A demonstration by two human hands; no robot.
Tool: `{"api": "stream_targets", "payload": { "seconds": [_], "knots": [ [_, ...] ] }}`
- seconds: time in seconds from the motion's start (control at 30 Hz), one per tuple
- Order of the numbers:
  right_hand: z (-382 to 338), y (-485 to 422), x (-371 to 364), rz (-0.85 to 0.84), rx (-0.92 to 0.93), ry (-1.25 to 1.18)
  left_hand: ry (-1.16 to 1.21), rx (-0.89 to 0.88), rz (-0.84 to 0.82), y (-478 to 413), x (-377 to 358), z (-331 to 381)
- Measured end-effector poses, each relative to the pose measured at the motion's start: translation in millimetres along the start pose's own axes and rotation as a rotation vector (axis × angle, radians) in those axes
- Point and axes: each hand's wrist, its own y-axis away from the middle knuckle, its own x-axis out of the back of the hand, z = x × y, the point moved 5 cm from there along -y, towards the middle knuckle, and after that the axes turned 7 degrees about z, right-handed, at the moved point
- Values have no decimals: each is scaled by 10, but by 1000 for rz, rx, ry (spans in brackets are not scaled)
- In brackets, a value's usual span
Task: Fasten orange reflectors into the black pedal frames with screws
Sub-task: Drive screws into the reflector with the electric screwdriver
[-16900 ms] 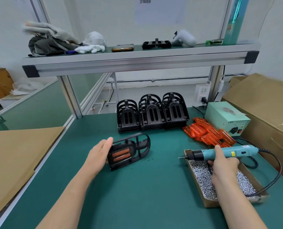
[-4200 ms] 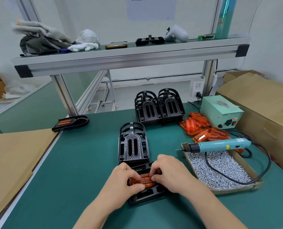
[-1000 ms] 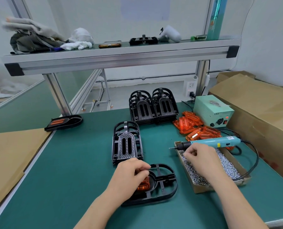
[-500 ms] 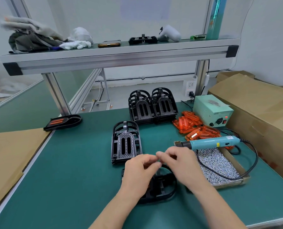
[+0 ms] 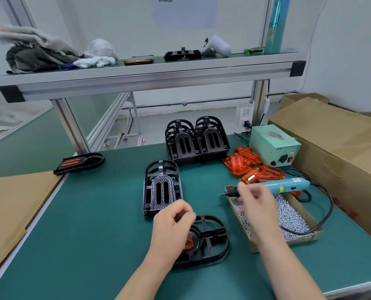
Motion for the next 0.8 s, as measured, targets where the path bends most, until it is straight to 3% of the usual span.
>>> {"api": "stream_targets", "payload": {
  "seconds": [0.1,0.43,0.67,0.8],
  "knots": [
    [137,-210,238,189,-216,-222,99,125,19,-13,62,-44],
    [238,-504,204,289,-524,-462,277,255,17,-36,136,-169],
    [267,-462,175,346,-417,-468,408,348,-106,2,173,-203],
    [73,-319,113,293,-320,-614,371,349,-144,30,162,-220]
  ]
}}
